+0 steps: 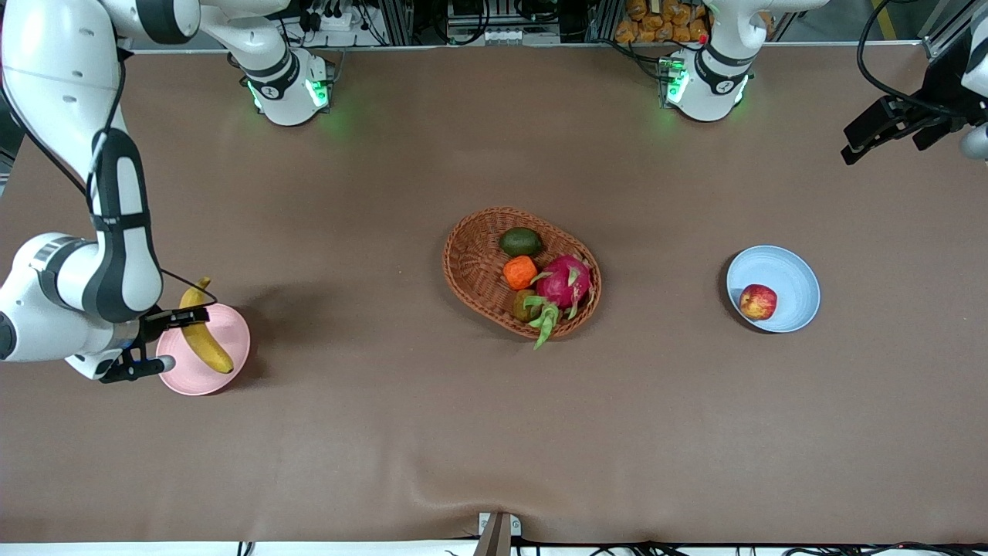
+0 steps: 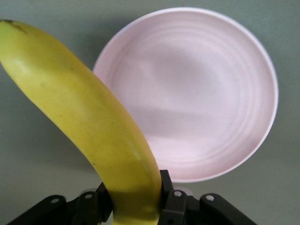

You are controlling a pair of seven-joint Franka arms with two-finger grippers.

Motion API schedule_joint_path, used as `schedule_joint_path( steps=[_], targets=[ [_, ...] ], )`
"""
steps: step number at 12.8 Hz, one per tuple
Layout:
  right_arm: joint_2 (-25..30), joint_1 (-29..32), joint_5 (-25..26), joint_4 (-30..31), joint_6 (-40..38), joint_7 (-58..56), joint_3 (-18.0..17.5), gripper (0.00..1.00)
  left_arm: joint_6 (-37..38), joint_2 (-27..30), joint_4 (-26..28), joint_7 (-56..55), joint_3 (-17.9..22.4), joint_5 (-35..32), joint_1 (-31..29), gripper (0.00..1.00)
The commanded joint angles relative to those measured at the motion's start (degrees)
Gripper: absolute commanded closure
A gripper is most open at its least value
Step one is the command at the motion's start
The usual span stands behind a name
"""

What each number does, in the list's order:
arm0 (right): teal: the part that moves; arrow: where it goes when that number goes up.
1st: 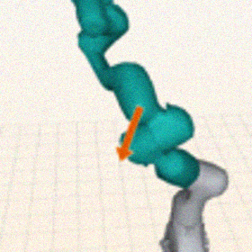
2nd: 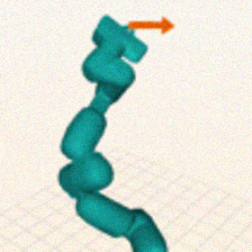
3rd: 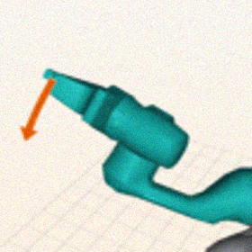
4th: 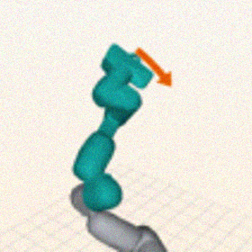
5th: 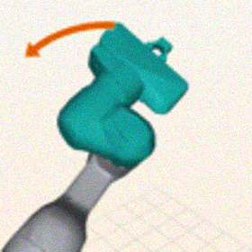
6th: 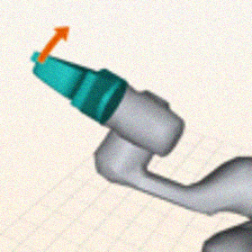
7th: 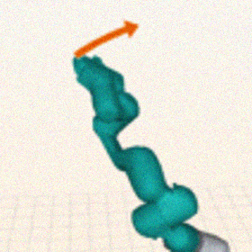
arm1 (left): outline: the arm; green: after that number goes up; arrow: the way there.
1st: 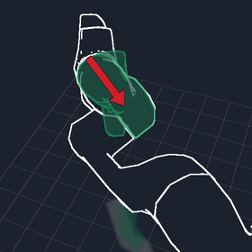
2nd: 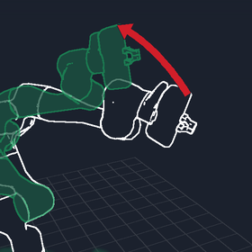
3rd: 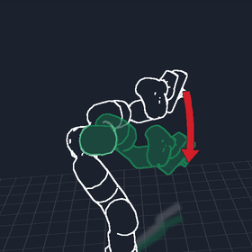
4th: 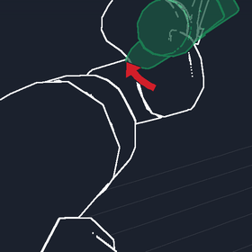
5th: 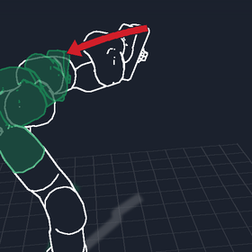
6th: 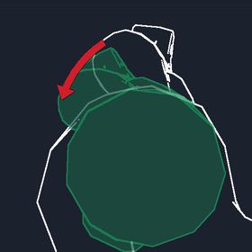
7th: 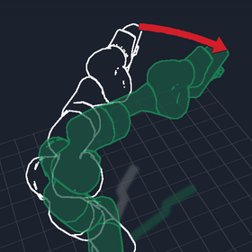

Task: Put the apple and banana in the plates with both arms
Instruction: 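Carry the banana to the pink plate and lower it with the right gripper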

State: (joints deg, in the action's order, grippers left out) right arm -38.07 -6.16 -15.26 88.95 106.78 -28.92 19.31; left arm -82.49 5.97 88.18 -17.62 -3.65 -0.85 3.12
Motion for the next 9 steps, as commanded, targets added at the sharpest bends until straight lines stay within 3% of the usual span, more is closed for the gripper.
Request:
schedule_joint_path(
  steps=[1,2,3,9],
  targets=[
    [-2.09,1.42,-0.30,-2.47,1.67,-3.51,-0.94,0.64,-0.21,0.36,-0.20,0.31,-1.27,0.77,-0.05,0.00],
    [-2.27,1.50,-0.30,-2.47,1.85,-3.60,-0.94,0.22,-0.21,0.36,-0.20,0.39,-1.36,0.77,0.04,0.00],
    [-2.27,1.51,-0.65,-2.47,1.85,-3.25,-0.94,0.00,-0.21,0.36,-0.20,0.31,-1.62,0.77,0.04,0.00],
    [0.53,0.02,-0.56,-2.82,-1.47,-2.81,-0.94,0.00,-0.56,-0.16,-0.29,0.31,-2.06,0.77,-0.05,0.00]
  ],
)
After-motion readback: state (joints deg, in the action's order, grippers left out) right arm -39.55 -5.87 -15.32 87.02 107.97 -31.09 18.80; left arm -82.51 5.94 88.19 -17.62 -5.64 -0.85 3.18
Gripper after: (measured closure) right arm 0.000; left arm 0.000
